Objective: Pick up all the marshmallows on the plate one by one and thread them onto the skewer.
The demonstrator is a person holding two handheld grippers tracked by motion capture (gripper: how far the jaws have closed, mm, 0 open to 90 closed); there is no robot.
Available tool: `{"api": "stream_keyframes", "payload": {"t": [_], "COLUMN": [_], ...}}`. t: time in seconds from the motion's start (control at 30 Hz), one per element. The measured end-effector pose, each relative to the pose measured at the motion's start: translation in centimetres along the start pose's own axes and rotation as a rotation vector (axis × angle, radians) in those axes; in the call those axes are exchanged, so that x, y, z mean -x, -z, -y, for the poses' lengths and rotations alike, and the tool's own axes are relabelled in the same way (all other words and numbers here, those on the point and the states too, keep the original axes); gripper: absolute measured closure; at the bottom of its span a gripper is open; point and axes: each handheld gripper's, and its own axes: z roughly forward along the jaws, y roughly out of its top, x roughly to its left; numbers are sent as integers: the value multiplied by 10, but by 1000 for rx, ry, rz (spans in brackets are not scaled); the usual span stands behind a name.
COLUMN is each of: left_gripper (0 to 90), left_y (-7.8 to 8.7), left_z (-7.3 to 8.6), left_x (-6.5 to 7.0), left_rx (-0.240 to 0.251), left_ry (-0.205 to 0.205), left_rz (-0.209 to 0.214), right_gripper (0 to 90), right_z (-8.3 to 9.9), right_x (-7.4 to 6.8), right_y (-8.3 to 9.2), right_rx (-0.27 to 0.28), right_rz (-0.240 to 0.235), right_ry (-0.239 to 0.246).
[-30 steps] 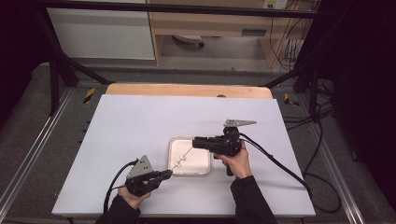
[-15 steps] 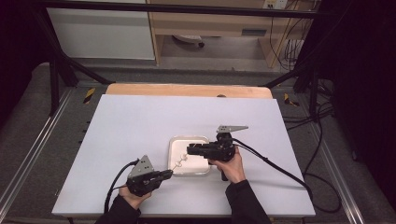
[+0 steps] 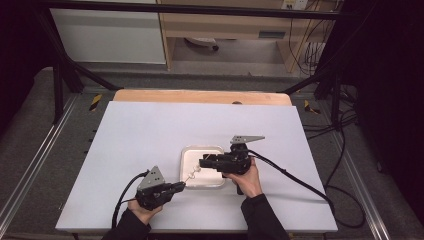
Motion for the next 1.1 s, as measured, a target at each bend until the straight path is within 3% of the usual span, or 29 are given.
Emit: {"api": "stream_keyframes", "payload": {"t": [0.2, 0.37, 0.6, 0.7, 0.9, 1.1], "left_gripper": [886, 886, 885, 885, 885, 885], "left_y": [0, 0, 0, 2, 2, 2], "left_z": [0, 0, 1, 1, 2, 1], "left_x": [-4, -4, -5, -6, -7, -7], "left_rx": [12, 8, 4, -9, -12, -13], "left_ry": [-4, 3, 1, 17, 22, 28], "left_rz": [-7, -11, -16, -26, -28, -32], "right_gripper": [387, 238, 76, 43, 7, 6], "right_z": [-5, -3, 3, 6, 16, 28], "right_x": [-5, -6, -1, 2, 6, 12], "right_y": [10, 15, 23, 28, 39, 53], "right_rx": [7, -20, -40, -40, -100, -133], "right_rz": [58, 117, 211, 232, 295, 372], "right_ry": [58, 92, 140, 131, 176, 188]}}
